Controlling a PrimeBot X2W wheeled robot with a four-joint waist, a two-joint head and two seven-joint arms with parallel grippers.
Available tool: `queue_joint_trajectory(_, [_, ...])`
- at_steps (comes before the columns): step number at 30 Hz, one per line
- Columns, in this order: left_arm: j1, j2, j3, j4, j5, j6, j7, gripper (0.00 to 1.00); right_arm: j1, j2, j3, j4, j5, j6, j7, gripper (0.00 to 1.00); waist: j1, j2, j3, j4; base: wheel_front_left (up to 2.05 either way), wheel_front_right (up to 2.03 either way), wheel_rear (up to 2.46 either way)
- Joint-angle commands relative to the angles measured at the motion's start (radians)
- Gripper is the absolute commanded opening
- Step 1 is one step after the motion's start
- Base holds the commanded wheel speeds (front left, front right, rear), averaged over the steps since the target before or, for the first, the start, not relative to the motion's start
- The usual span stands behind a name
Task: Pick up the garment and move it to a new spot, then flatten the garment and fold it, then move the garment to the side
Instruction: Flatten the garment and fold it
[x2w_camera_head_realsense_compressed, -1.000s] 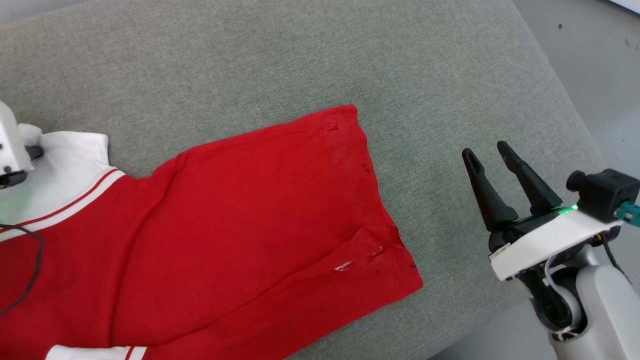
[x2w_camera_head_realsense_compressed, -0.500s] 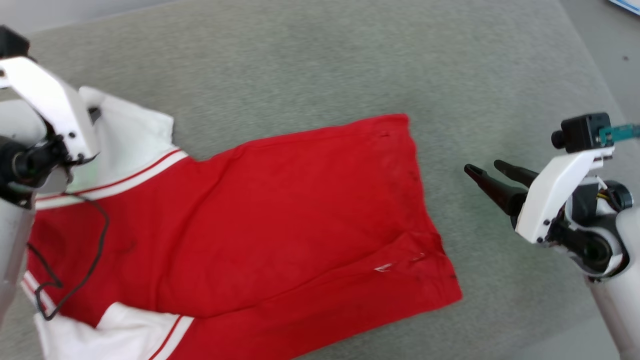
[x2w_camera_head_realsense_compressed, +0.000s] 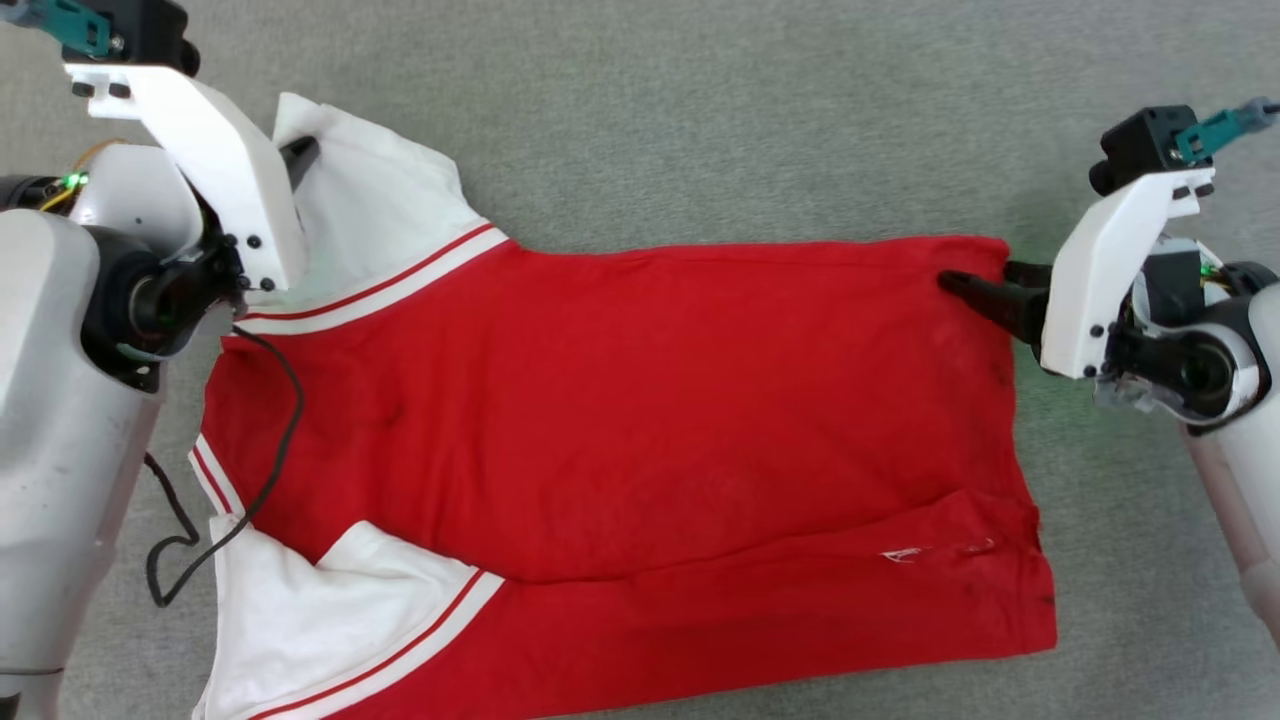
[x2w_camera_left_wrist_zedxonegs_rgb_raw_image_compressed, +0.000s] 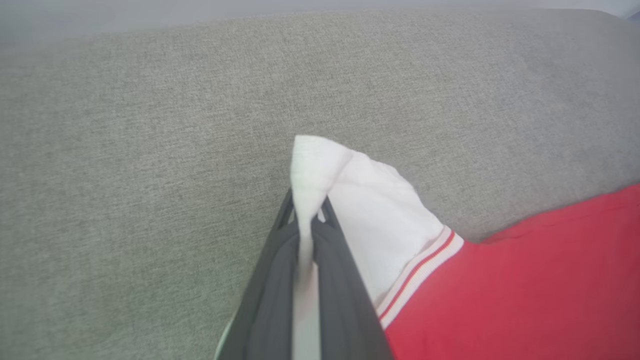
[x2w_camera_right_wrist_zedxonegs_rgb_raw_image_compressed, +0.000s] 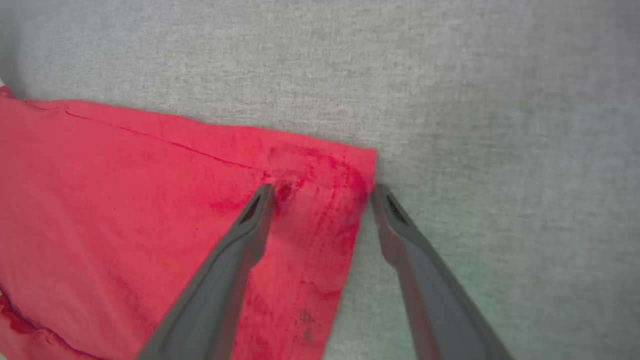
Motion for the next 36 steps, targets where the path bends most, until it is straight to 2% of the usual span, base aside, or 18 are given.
queue_joint_trajectory(1, [-0.015, -0.011, -0.007, -0.006, 0.006, -0.006, -0.007, 0.0, -0.022, 0.009, 0.006, 0.032, 0.003, 0.0, 0.015, 1.0, -0.0001, -0.0001, 0.017, 0.014, 0.0, 0.0, 0.0])
queue_joint_trajectory(7, [-0.024, -0.021, -0.017, -0.005, 0.014, -0.017, -0.02, 0.0, -0.024, 0.032, 0.036, 0.148, 0.029, -0.001, 0.108, 1.0, -0.0001, -0.0001, 0.024, 0.026, 0.0, 0.0, 0.0])
queue_joint_trajectory(8, [-0.024, -0.023, -0.019, -0.003, 0.015, -0.02, -0.023, 0.0, -0.025, 0.036, 0.04, 0.16, 0.035, -0.001, 0.118, 0.33, -0.0001, -0.0001, 0.023, 0.028, 0.0, 0.0, 0.0])
queue_joint_trajectory(9, [-0.025, -0.023, -0.021, -0.001, 0.016, -0.022, -0.025, 0.0, -0.027, 0.039, 0.043, 0.17, 0.043, -0.001, 0.128, 0.0, -0.0001, -0.0001, 0.022, 0.029, 0.0, 0.0, 0.0])
queue_joint_trajectory(11, [-0.025, -0.024, -0.021, 0.003, 0.016, -0.023, -0.029, 0.0, -0.041, 0.039, 0.04, 0.172, 0.053, 0.0, 0.114, 0.0, -0.0001, -0.0001, 0.017, 0.031, 0.0, 0.0, 0.0])
queue_joint_trajectory(17, [0.013, -0.024, -0.003, 0.024, 0.0, -0.032, -0.079, 0.0, -0.095, -0.016, 0.039, 0.128, 0.036, -0.001, 0.015, 0.0, -0.0001, -0.0001, -0.033, 0.041, 0.0, 0.0, 0.0])
queue_joint_trajectory(23, [0.109, -0.01, 0.032, 0.011, -0.033, -0.041, -0.151, 0.0, -0.048, -0.055, 0.041, 0.089, 0.027, -0.001, -0.039, 0.0, -0.0001, -0.0001, -0.129, 0.053, 0.0, 0.0, 0.0])
queue_joint_trajectory(26, [0.182, 0.008, 0.055, -0.021, -0.047, -0.032, -0.191, 0.0, -0.004, -0.067, 0.038, 0.054, 0.023, -0.001, -0.056, 0.0, -0.0001, -0.0001, -0.174, 0.06, 0.0, 0.0, 0.0])
queue_joint_trajectory(31, [0.361, 0.045, 0.092, -0.119, -0.066, 0.01, -0.248, 0.0, 0.115, -0.088, 0.015, -0.02, 0.013, -0.001, -0.094, 0.0, -0.0001, -0.0001, -0.236, 0.068, 0.0, 0.0, 0.0])
queue_joint_trajectory(36, [0.584, 0.057, 0.123, -0.213, -0.101, 0.066, -0.302, 0.0, 0.273, -0.08, -0.026, -0.075, 0.021, -0.001, -0.135, 0.0, -0.0001, -0.0001, -0.291, 0.074, 0.0, 0.0, 0.0])
